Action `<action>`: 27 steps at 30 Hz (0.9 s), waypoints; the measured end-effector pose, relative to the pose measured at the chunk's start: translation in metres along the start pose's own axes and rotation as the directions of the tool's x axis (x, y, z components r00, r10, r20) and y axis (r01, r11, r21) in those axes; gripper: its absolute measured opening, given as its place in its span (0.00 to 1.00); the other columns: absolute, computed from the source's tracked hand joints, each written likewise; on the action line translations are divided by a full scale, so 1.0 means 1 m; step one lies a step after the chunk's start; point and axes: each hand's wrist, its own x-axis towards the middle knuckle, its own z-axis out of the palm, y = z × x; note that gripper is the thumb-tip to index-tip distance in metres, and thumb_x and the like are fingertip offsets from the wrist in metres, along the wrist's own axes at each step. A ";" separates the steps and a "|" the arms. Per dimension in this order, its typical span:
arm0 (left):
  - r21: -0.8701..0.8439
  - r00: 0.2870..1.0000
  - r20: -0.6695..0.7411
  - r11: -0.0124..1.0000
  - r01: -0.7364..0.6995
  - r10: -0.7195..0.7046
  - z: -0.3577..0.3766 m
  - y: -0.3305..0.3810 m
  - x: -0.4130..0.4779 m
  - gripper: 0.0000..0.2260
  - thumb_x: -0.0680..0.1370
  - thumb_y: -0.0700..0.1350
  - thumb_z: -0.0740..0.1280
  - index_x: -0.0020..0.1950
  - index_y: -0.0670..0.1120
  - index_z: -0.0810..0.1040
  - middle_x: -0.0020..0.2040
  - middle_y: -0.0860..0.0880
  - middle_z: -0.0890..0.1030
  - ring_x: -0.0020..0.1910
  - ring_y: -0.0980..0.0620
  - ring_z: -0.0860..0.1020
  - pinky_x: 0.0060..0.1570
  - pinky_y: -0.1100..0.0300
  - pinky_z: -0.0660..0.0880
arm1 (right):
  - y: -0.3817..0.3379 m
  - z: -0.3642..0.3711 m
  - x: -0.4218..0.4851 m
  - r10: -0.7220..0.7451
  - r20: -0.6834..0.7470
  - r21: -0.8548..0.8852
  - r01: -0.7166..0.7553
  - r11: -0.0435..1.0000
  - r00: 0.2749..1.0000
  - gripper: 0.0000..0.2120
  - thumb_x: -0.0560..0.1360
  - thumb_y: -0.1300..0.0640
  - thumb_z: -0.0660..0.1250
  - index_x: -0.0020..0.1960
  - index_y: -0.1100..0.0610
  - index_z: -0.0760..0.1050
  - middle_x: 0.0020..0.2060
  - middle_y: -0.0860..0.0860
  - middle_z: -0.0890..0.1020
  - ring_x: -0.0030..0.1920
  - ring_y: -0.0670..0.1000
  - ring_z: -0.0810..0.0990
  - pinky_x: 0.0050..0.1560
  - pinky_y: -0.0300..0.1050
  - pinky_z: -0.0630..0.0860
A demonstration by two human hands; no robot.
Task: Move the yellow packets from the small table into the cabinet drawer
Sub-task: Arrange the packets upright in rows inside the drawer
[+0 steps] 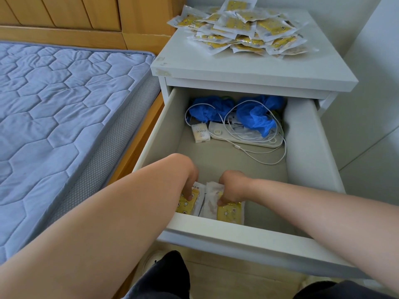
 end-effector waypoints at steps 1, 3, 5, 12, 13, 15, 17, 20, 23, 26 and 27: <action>0.017 1.000 -0.007 1.000 0.016 -0.016 0.000 -0.001 0.000 0.24 0.75 0.57 0.69 0.67 0.46 0.73 0.63 0.47 0.76 0.59 0.44 0.76 0.55 0.53 0.72 | -0.001 0.002 0.001 -0.027 -0.016 0.026 0.028 0.999 1.000 0.21 0.70 0.48 0.73 0.57 0.61 0.76 0.52 0.56 0.80 0.52 0.56 0.79 0.45 0.43 0.72; 0.049 0.999 -0.007 0.998 0.041 -0.041 0.001 -0.003 0.002 0.25 0.74 0.56 0.70 0.67 0.45 0.73 0.61 0.46 0.77 0.57 0.44 0.77 0.54 0.53 0.73 | -0.004 0.007 0.002 -0.090 -0.028 0.084 0.092 0.992 0.996 0.21 0.72 0.49 0.72 0.59 0.60 0.74 0.55 0.56 0.79 0.55 0.57 0.77 0.44 0.41 0.69; 0.090 0.998 0.001 0.994 0.062 -0.062 0.001 -0.004 0.002 0.24 0.74 0.53 0.72 0.66 0.45 0.75 0.56 0.47 0.78 0.52 0.46 0.77 0.51 0.54 0.74 | -0.007 0.009 0.001 -0.138 -0.042 0.079 0.141 0.987 0.990 0.21 0.73 0.49 0.70 0.60 0.60 0.73 0.57 0.57 0.77 0.56 0.57 0.76 0.45 0.41 0.68; 0.080 0.995 -0.043 0.993 0.092 -0.088 0.000 -0.004 -0.002 0.26 0.72 0.49 0.74 0.67 0.45 0.73 0.61 0.46 0.77 0.57 0.46 0.77 0.51 0.55 0.73 | 0.003 -0.006 -0.005 -0.058 -0.048 -0.123 0.051 0.991 0.997 0.37 0.68 0.39 0.72 0.68 0.58 0.65 0.62 0.57 0.70 0.61 0.58 0.72 0.54 0.47 0.71; 0.048 0.995 -0.072 0.996 0.077 -0.073 -0.001 -0.004 -0.003 0.26 0.72 0.50 0.74 0.67 0.45 0.73 0.61 0.46 0.77 0.57 0.46 0.77 0.51 0.55 0.74 | 0.005 -0.007 -0.007 -0.028 -0.022 -0.132 0.025 0.991 0.999 0.38 0.67 0.39 0.73 0.68 0.59 0.64 0.62 0.57 0.70 0.60 0.58 0.73 0.53 0.47 0.72; -0.028 0.992 -0.125 0.999 0.025 -0.029 -0.003 -0.002 -0.004 0.26 0.74 0.53 0.72 0.67 0.44 0.72 0.61 0.46 0.77 0.58 0.46 0.77 0.49 0.57 0.73 | 0.007 -0.006 -0.009 -0.021 0.022 -0.130 0.024 0.991 1.000 0.38 0.67 0.41 0.74 0.67 0.60 0.64 0.62 0.58 0.71 0.59 0.58 0.75 0.51 0.46 0.72; -0.069 0.990 -0.138 0.998 -0.012 0.003 -0.007 0.000 -0.008 0.26 0.75 0.56 0.69 0.68 0.44 0.71 0.63 0.46 0.76 0.59 0.46 0.76 0.49 0.57 0.70 | 0.006 -0.002 -0.009 -0.076 0.026 -0.108 0.079 0.991 0.997 0.36 0.67 0.42 0.74 0.66 0.60 0.65 0.61 0.58 0.71 0.58 0.58 0.75 0.47 0.43 0.69; -0.071 0.996 -0.087 0.997 -0.029 0.023 -0.009 0.000 -0.009 0.25 0.76 0.57 0.67 0.68 0.45 0.71 0.63 0.47 0.76 0.59 0.47 0.75 0.51 0.57 0.71 | 0.002 0.001 -0.007 -0.137 0.033 -0.093 0.140 0.986 0.990 0.35 0.68 0.43 0.74 0.65 0.59 0.65 0.60 0.58 0.70 0.56 0.58 0.75 0.45 0.42 0.67; -0.106 0.994 -0.109 0.994 -0.021 0.009 -0.012 -0.004 -0.009 0.23 0.77 0.56 0.66 0.68 0.45 0.72 0.63 0.46 0.76 0.60 0.46 0.76 0.57 0.54 0.73 | 0.001 -0.004 -0.008 -0.143 0.026 -0.120 0.145 0.982 0.989 0.36 0.69 0.42 0.73 0.68 0.59 0.64 0.62 0.58 0.69 0.57 0.59 0.75 0.48 0.44 0.69; -0.181 0.960 -0.280 0.982 -0.047 -0.006 -0.018 -0.004 -0.017 0.20 0.78 0.53 0.65 0.68 0.47 0.72 0.63 0.47 0.76 0.60 0.46 0.75 0.58 0.54 0.73 | 0.007 -0.016 -0.012 -0.105 -0.040 -0.100 0.101 0.990 0.994 0.35 0.72 0.42 0.69 0.72 0.59 0.62 0.66 0.57 0.67 0.60 0.59 0.74 0.57 0.46 0.72; -0.206 0.942 -0.337 0.977 -0.062 -0.011 -0.019 -0.002 -0.021 0.20 0.78 0.52 0.65 0.68 0.47 0.72 0.63 0.47 0.76 0.59 0.47 0.75 0.57 0.55 0.72 | 0.011 -0.021 -0.014 -0.075 -0.072 -0.078 0.069 0.995 0.995 0.33 0.73 0.43 0.68 0.71 0.58 0.63 0.66 0.57 0.67 0.61 0.58 0.74 0.58 0.47 0.72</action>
